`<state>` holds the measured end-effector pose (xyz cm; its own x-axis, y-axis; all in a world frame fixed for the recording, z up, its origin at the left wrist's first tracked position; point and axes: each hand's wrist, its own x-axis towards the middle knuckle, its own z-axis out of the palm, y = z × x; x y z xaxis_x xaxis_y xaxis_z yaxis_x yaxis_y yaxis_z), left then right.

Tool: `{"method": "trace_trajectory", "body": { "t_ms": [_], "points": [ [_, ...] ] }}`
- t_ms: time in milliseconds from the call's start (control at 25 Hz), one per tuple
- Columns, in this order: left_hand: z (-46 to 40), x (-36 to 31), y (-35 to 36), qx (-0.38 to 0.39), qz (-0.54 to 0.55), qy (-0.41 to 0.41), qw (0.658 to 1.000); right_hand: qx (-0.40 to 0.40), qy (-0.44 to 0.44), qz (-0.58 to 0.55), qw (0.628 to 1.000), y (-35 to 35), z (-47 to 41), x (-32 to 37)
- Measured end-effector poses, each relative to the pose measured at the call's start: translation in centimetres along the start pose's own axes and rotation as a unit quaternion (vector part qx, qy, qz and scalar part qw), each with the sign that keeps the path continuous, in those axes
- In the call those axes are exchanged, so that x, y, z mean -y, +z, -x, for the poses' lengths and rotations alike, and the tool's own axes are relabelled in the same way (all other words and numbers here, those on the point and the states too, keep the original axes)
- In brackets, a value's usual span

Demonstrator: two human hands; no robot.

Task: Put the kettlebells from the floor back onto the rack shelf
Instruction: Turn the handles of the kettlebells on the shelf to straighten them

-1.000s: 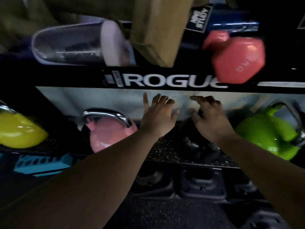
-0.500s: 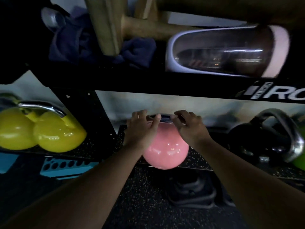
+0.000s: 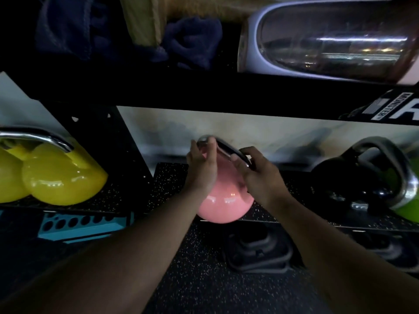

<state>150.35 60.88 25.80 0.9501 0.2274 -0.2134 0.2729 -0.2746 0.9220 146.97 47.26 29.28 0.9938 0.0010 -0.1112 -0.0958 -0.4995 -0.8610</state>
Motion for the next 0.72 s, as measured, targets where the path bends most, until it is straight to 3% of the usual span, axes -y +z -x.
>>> {"method": "trace_trajectory", "body": {
  "t_ms": [120,320,400,520,640,720],
  "points": [
    [1.4,0.2,1.0,0.015,0.041,0.014,0.999,0.032,0.033,-0.117,0.992,-0.7,-0.7,0.1],
    [-4.3,-1.3,-0.2,0.100,0.112,-0.036,0.988,0.057,0.030,-0.198,0.978,1.8,-1.6,1.1],
    [-5.1,-0.9,-0.5,0.123,0.151,-0.060,0.979,0.033,0.030,-0.203,0.978,3.1,-1.8,1.3],
    [-5.5,-0.6,-0.4,0.128,0.122,-0.043,0.983,-0.012,0.039,-0.220,0.975,4.9,-1.7,1.4],
    [-5.8,-0.6,-0.7,0.104,0.117,-0.016,0.988,-0.007,0.057,-0.307,0.950,6.5,-1.7,2.1],
    [-6.1,-0.5,-1.1,0.130,0.114,-0.021,0.985,-0.011,0.049,-0.346,0.937,7.6,-1.7,2.5]
  ]
}}
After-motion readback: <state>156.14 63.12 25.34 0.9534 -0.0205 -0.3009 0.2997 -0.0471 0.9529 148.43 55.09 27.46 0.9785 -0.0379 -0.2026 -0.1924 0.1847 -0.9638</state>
